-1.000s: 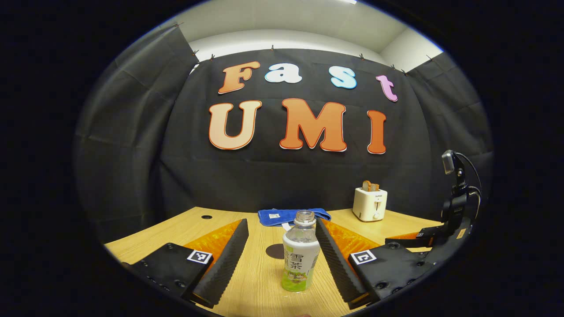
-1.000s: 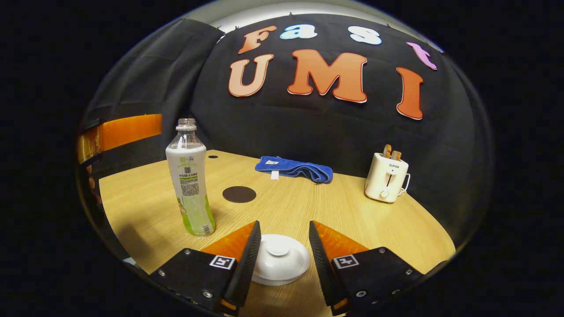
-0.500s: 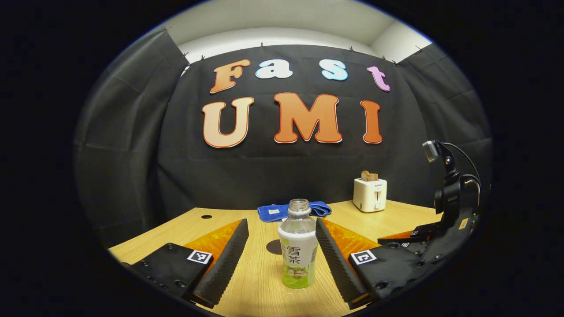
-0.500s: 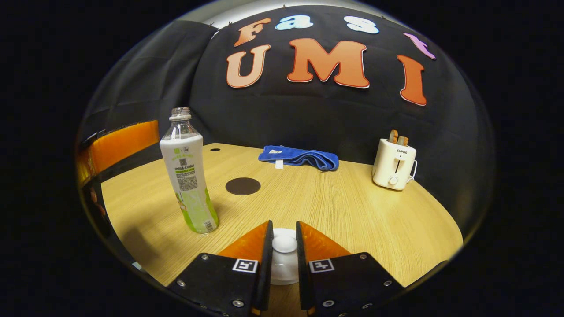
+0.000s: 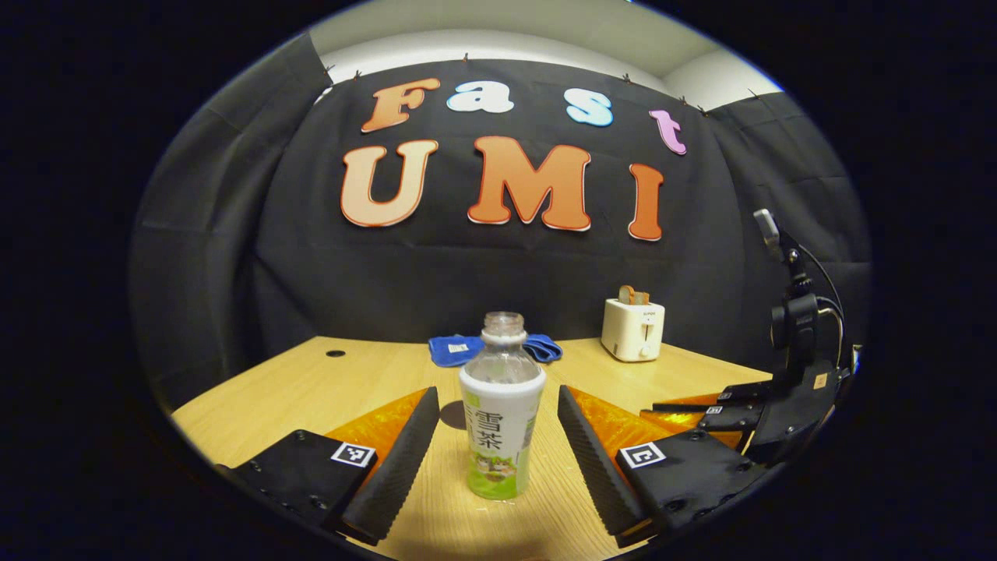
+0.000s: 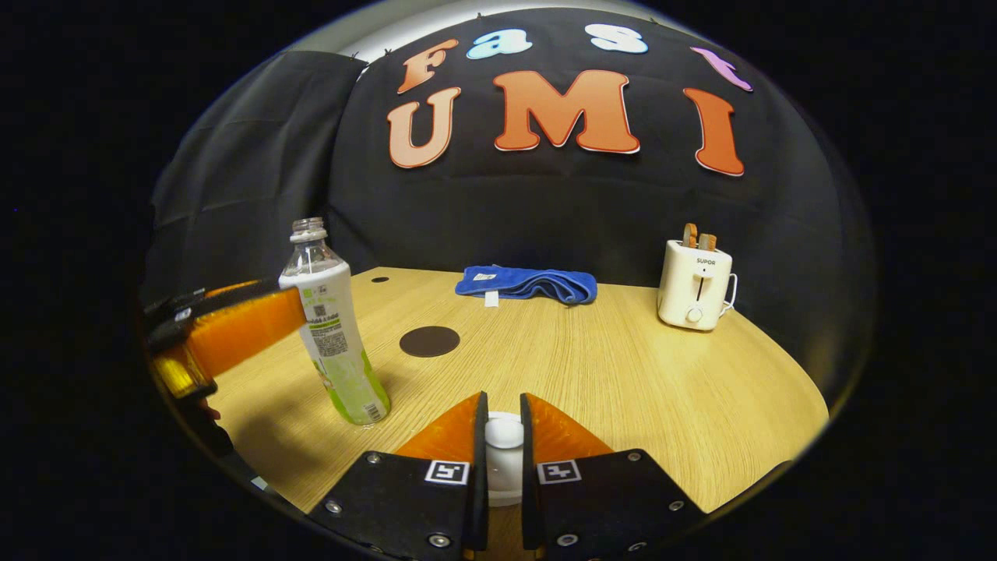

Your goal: Open the teacup lid with one hand, grasp the water bottle and pour water into the teacup with the other hand; after pouring, place the water bottle on the coaster and then close the teacup lid.

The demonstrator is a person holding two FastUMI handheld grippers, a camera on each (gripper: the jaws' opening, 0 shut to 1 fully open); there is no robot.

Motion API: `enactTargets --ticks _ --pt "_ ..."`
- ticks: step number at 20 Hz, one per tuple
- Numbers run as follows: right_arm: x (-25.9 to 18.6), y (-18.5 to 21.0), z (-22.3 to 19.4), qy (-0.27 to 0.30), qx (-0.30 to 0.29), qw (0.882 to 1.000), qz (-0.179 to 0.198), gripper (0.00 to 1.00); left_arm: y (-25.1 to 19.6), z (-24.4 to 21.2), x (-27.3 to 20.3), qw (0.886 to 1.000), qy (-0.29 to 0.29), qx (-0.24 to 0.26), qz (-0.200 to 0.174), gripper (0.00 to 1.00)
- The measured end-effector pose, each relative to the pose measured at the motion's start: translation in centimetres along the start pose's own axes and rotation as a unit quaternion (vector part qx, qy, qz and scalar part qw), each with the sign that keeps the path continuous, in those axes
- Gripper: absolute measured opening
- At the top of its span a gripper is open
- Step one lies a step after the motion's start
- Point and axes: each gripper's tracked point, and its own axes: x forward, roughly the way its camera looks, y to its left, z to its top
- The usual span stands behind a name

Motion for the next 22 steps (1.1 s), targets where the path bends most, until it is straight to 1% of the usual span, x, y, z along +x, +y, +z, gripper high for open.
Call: enactTargets --ticks 1,2,3,5,8,9,11,13,15,16,17,19,22 --pt "-0.2 -0.1 0.2 -0.003 0.006 1.000 0.001 0.17 0.2 -0.5 0.3 1.000 0.008 0.003 0.003 0.98" --pt "-0.4 -0.2 0.7 -0.009 0.012 1.000 0.003 0.17 0.3 -1.1 0.5 1.000 0.015 0.005 0.007 0.98" --pt "-0.8 -0.3 1.1 -0.015 0.018 1.000 0.005 0.17 0.3 -1.7 0.9 1.000 0.023 0.007 0.008 1.00" --pt "-1.2 -0.6 1.9 -0.026 0.025 0.999 0.006 0.17 0.6 -3.0 1.6 0.999 0.036 0.008 0.009 0.99" --pt "-1.9 -1.7 2.9 -0.040 0.030 0.999 -0.003 0.17 0.3 -4.4 2.6 0.999 0.051 0.010 0.003 0.97" --pt "-2.1 -2.2 3.3 -0.044 0.032 0.998 -0.007 0.17 0.1 -4.8 2.9 0.998 0.055 0.008 0.003 0.93" --pt "-2.6 -3.3 3.9 -0.053 0.036 0.998 -0.018 0.17 0.2 -5.9 3.3 0.998 0.067 0.010 0.003 0.90" --pt "-3.0 -4.3 4.3 -0.059 0.039 0.997 -0.028 0.17 0.3 -6.5 3.8 0.997 0.072 0.011 0.009 0.84" --pt "-3.2 -5.2 4.4 -0.061 0.040 0.997 -0.038 0.17 0.6 -7.3 4.2 0.997 0.081 0.008 0.014 0.82" --pt "-3.3 -5.4 4.3 -0.061 0.041 0.996 -0.041 0.17 0.8 -7.0 4.4 0.997 0.076 0.005 0.021 0.80" --pt "-3.4 -5.5 4.2 -0.061 0.040 0.996 -0.043 0.17 0.9 -6.9 4.4 0.997 0.077 0.003 0.023 0.72" --pt "-3.7 -5.7 4.1 -0.062 0.038 0.996 -0.044 0.17 1.1 -7.0 4.6 0.996 0.080 0.005 0.025 0.72" --pt "-4.0 -6.5 3.9 -0.060 0.038 0.996 -0.048 0.17 2.0 -6.8 4.9 0.995 0.086 0.031 0.041 0.70"
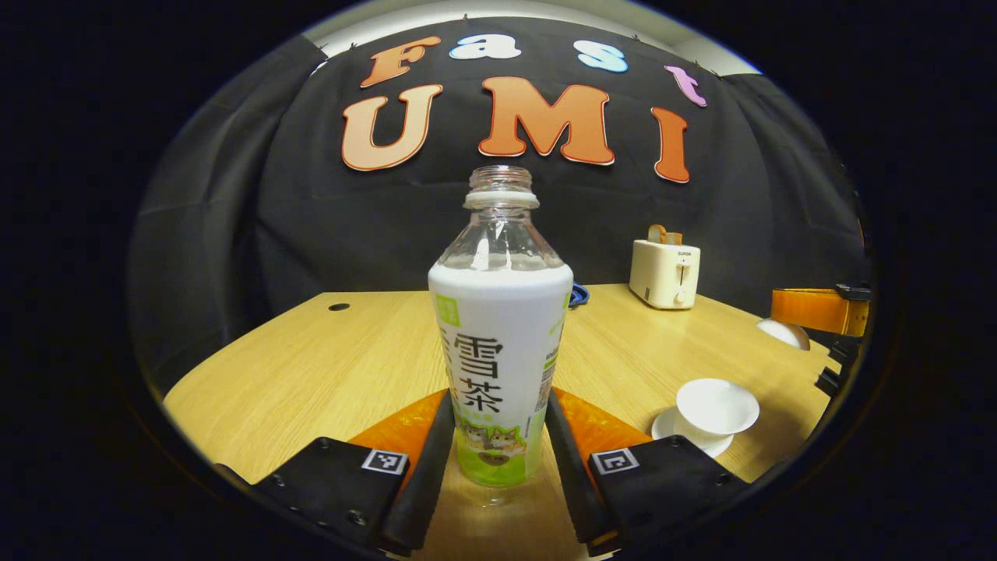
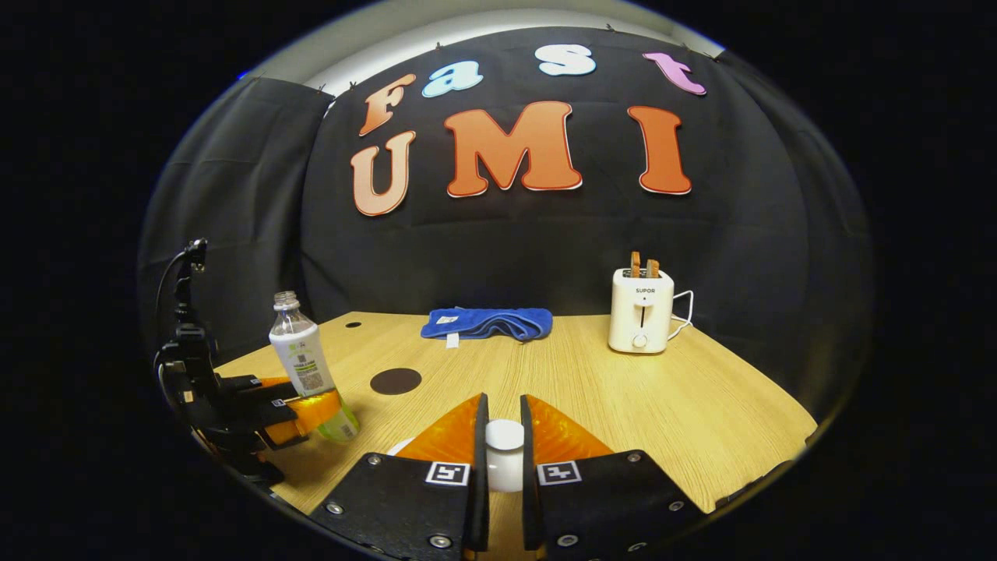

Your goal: Open the teacup lid with one hand, grasp the water bottle and pour water into the teacup with the other hand; after pouring, place the water bottle on the coaster and then close the teacup lid.

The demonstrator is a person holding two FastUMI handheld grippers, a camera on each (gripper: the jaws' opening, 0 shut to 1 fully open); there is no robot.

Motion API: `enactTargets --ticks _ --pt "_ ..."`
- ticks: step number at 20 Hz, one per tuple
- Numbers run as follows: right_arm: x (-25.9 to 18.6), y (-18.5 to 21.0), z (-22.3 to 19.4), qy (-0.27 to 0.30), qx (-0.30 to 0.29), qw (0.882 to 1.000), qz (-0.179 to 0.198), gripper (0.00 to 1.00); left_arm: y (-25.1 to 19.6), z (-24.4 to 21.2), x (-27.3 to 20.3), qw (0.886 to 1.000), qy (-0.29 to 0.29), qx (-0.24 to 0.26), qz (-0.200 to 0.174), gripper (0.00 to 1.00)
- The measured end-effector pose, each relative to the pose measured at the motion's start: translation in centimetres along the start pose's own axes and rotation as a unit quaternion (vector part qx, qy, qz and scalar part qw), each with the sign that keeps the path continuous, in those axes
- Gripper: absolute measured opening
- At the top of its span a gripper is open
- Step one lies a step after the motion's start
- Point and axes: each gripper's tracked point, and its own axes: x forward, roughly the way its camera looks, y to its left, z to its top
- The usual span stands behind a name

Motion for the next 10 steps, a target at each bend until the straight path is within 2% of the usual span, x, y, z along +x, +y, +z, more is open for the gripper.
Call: enactTargets --ticks 3,5,10 --pt "-0.4 -0.9 0.7 -0.008 0.006 1.000 -0.007 0.17 0.7 0.5 0.0 0.999 0.001 0.037 0.016 0.70" --pt "-0.7 -1.6 0.9 -0.013 0.002 1.000 -0.014 0.17 0.6 0.5 -0.1 0.996 0.002 0.090 0.025 0.71" --pt "-1.3 -2.7 1.2 -0.022 -0.004 0.999 -0.023 0.17 0.4 0.0 -0.3 0.973 0.013 0.224 0.049 0.70"
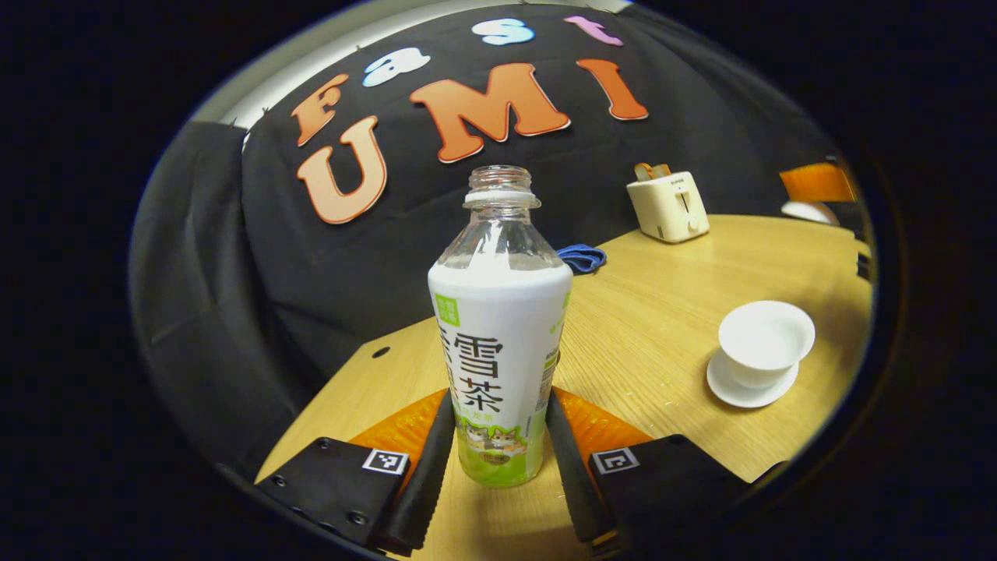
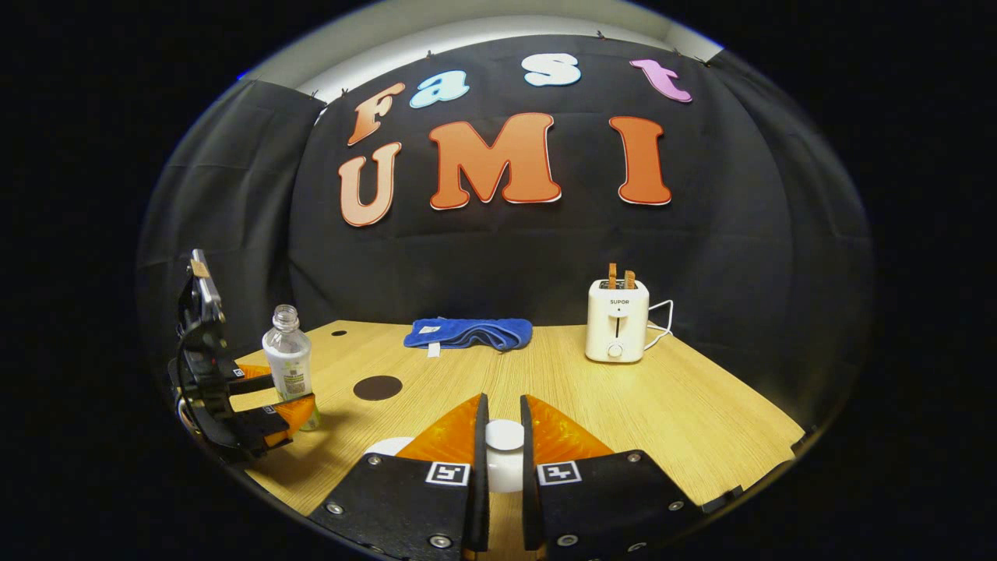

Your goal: Open the teacup lid with one hand, grasp the water bottle and pour water into the teacup with the other hand; after pouring, place the water bottle on the coaster and then close the teacup lid.

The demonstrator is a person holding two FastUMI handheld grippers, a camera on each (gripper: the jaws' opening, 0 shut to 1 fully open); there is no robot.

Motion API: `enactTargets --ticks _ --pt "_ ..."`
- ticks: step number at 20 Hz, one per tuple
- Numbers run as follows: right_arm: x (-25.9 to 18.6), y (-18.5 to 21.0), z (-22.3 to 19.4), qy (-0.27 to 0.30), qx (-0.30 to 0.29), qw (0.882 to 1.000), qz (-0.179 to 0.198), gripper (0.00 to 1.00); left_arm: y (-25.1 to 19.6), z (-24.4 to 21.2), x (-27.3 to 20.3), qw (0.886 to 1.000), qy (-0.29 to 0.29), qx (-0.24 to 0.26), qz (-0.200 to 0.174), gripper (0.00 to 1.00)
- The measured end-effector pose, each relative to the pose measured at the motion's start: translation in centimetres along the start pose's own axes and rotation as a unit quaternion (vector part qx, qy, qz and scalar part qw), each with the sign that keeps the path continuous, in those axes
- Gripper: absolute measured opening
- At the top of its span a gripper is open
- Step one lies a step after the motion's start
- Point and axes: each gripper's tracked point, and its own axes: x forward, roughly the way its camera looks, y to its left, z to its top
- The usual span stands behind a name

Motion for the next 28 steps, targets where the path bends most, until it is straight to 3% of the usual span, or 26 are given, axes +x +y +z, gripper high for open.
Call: enactTargets --ticks 6,15,20,21,23,26,28 --pt "-0.7 -1.7 0.6 -0.015 -0.008 1.000 -0.013 0.17 -0.9 0.0 0.0 0.988 -0.002 0.151 0.010 0.67" --pt "-1.2 -4.2 0.3 -0.018 -0.012 0.999 -0.035 0.17 -1.8 0.6 -0.5 0.948 -0.015 0.317 -0.006 0.66" --pt "-1.3 -4.9 -0.4 -0.014 -0.010 0.999 -0.038 0.17 -2.2 0.8 -0.8 0.920 -0.016 0.391 -0.014 0.67" --pt "-1.3 -5.2 -0.5 -0.012 -0.010 0.999 -0.040 0.17 -2.4 0.9 -0.8 0.914 -0.018 0.405 -0.013 0.64" --pt "-1.3 -5.5 -0.7 -0.010 -0.009 0.999 -0.042 0.17 -2.7 1.4 -1.3 0.900 -0.023 0.434 -0.013 0.68" --pt "-1.3 -5.6 -0.9 -0.009 -0.009 0.999 -0.038 0.17 -3.0 2.0 -1.4 0.867 -0.039 0.496 -0.010 0.67" --pt "-1.3 -5.9 -1.2 -0.006 -0.010 0.999 -0.039 0.17 -3.0 2.1 -1.2 0.853 -0.041 0.520 -0.011 0.64"
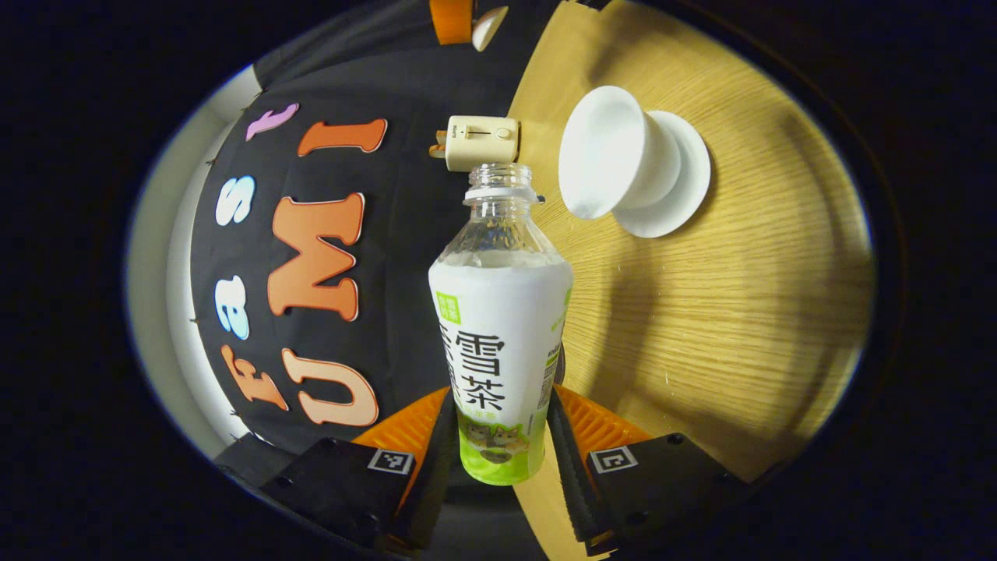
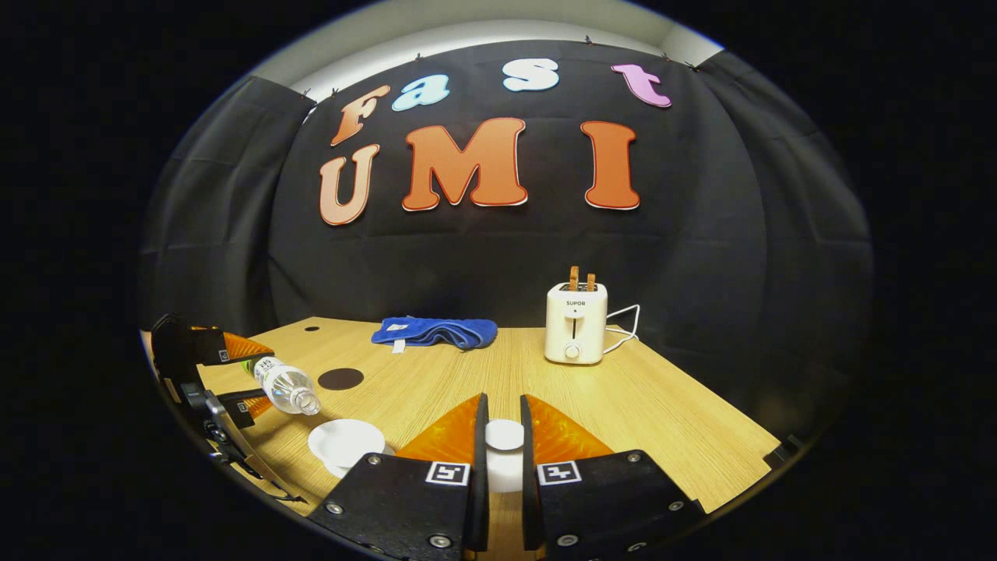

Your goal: Open the teacup lid with one hand, grasp the water bottle and pour water into the teacup with the other hand; after pouring, place the water bottle on the coaster and then close the teacup lid.

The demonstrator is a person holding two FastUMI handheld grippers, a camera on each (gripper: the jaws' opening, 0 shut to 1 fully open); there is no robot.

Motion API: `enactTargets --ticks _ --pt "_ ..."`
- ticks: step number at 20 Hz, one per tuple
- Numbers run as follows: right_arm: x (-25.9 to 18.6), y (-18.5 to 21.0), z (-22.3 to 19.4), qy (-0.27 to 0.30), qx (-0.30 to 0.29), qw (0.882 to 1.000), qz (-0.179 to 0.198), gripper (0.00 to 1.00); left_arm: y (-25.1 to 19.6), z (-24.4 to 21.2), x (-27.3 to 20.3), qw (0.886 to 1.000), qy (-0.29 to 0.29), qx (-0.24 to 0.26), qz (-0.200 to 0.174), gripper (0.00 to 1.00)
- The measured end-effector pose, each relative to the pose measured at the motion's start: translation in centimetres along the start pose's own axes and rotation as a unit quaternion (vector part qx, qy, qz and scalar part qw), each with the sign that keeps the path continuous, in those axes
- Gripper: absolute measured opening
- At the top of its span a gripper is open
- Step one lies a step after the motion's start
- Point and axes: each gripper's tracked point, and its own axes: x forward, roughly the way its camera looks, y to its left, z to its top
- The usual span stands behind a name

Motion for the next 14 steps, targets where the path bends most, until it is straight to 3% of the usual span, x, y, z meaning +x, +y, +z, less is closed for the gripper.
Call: enactTargets --ticks 3,4,5,14 --pt "0.0 -0.5 -0.1 0.001 0.002 1.000 -0.003 0.17 0.6 0.1 0.2 1.000 -0.002 0.027 -0.001 0.71" --pt "-0.1 -0.7 -0.1 0.000 0.003 1.000 -0.003 0.17 0.9 0.1 0.3 0.999 -0.002 0.036 0.001 0.64" --pt "-0.1 -0.7 -0.1 0.000 0.005 1.000 0.000 0.17 1.1 0.1 0.3 0.999 -0.003 0.046 0.003 0.67" --pt "0.0 -1.0 -0.5 0.000 -0.002 1.000 0.000 0.17 2.0 0.0 0.4 0.995 -0.001 0.101 0.007 0.65"
